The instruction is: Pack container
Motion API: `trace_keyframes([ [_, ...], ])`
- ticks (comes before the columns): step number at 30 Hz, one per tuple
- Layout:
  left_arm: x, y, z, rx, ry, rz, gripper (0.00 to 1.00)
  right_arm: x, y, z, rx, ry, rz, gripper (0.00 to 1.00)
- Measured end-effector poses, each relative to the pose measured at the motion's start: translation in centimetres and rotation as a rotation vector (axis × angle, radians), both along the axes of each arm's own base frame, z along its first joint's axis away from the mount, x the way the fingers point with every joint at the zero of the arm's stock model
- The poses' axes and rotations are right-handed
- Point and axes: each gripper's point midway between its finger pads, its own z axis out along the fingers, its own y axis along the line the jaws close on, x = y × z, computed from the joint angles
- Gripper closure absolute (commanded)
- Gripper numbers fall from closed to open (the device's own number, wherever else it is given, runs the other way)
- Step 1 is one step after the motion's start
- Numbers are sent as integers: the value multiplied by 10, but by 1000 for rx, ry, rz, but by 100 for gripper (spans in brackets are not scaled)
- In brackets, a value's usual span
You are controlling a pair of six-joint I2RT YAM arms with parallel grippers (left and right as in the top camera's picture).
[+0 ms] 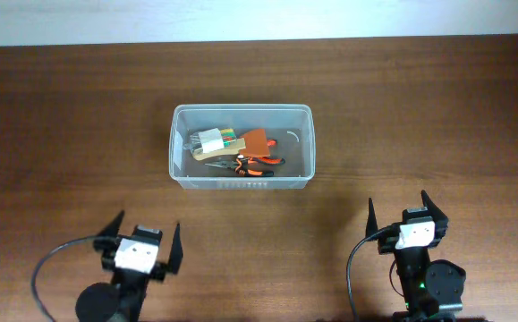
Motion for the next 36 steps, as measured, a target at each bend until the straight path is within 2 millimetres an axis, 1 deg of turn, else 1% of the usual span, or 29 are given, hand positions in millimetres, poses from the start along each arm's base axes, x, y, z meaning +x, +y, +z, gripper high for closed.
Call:
trace_keyframes([
  [3, 15, 8, 5, -9, -120, 53, 1, 0, 0, 0, 0, 0, 0, 1],
  [6, 23, 16, -4, -25, -181, 109, 1, 0, 0, 0, -1, 0, 0, 1],
  [10, 26, 35, -26, -51, -135, 215, 1, 0, 0, 0, 0, 0, 0, 1],
  [13, 25, 48, -35, -57, -102, 283, 1, 0, 0, 0, 0, 0, 0, 1],
  [15, 24, 53, -37, -59, -96, 305, 1, 0, 0, 0, 0, 0, 0, 1],
  [21, 24, 53, -37, -101, -97, 309, 1, 0, 0, 0, 0, 0, 0, 2],
  [26, 24, 53, -37, -234, -100, 322, 1, 0, 0, 0, 0, 0, 0, 1],
  [29, 24, 53, -37, -279, -100, 326, 1, 0, 0, 0, 0, 0, 0, 2],
  [33, 24, 51, -37, -301, -100, 324, 1, 0, 0, 0, 0, 0, 0, 1],
  [36, 25, 46, -37, -312, -96, 302, 1, 0, 0, 0, 0, 0, 0, 1],
])
